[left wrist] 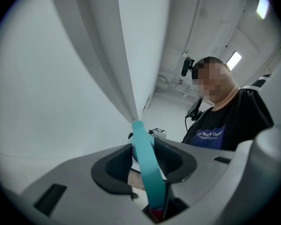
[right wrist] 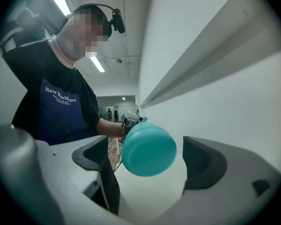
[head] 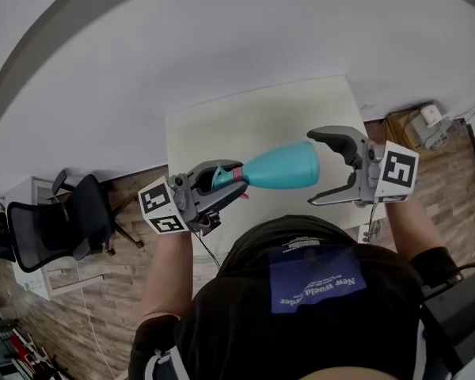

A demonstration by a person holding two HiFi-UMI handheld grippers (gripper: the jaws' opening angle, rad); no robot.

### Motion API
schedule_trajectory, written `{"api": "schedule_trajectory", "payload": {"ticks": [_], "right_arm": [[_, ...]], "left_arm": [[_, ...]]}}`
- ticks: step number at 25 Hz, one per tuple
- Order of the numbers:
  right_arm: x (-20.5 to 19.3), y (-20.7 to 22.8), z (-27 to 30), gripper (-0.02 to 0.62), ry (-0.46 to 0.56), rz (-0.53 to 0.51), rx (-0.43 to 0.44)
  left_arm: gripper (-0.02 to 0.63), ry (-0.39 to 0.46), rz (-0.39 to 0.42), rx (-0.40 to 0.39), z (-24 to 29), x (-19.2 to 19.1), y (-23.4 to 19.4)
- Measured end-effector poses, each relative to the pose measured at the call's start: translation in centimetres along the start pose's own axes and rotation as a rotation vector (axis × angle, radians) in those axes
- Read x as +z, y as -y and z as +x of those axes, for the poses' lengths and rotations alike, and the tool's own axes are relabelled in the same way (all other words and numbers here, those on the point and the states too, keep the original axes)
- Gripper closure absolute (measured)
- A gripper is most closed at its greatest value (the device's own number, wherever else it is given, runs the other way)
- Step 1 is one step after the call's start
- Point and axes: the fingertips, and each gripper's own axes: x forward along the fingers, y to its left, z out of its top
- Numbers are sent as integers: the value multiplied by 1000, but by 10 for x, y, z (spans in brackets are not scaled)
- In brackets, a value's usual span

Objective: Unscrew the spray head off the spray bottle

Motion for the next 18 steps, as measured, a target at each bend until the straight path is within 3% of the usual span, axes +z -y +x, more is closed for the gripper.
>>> {"api": "schedule_trajectory", "payload": {"ticks": [10,14,18], "right_arm": [[2,-13,34,126,-29,-3,50],[9,-13,42,127,-6,35,54],[4,-11,39,127,-7,75,58]], "left_arm": [[453,46,-46,-49,14,-2,11],[453,98,-113,-55,14,-1,8],[453,68,-108,-49,16,-5,7]]}}
